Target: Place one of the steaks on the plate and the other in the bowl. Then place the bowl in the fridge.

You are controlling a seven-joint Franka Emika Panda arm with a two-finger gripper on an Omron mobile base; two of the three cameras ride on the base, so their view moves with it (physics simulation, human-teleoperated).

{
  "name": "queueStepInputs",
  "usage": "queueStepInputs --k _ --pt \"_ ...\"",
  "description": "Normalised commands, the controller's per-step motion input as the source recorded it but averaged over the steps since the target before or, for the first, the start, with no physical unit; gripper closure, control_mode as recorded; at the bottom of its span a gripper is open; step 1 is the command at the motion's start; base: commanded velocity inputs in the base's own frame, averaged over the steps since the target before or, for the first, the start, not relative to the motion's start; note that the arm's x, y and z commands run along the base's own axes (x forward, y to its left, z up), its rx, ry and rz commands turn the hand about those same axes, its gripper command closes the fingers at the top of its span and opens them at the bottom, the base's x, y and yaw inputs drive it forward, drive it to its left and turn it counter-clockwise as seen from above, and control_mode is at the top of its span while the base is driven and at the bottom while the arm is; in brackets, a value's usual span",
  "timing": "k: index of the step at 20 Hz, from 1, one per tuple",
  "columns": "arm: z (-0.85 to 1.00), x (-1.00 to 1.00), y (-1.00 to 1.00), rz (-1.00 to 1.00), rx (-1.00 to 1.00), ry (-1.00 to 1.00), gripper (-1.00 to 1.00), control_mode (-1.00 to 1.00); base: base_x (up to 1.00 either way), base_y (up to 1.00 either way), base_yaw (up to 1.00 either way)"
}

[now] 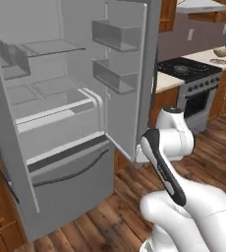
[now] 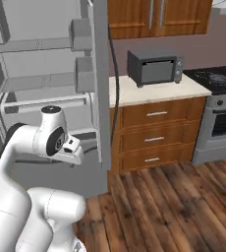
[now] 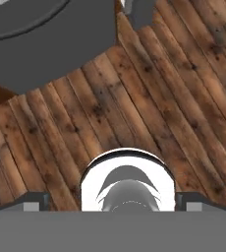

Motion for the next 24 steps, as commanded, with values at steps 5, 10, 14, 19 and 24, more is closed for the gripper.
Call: queueStepInputs --k 5,10,14,19,24 --pt "0.00 0.00 0.00 0.00 0.00 0.00 -1.00 1.00 0.00 -0.40 -0.88" --pt "0.00 0.00 0.00 0.00 0.00 0.00 -1.00 1.00 0.00 -0.47 -0.84" --pt "0.00 0.00 0.00 0.00 0.00 0.00 -1.00 1.00 0.00 -0.53 -0.82" --pt "0.00 0.00 0.00 0.00 0.00 0.00 -1.00 1.00 0.08 -0.52 -0.79" --pt "0.00 0.00 0.00 0.00 0.00 0.00 -1.00 1.00 0.67 -0.66 -0.28"
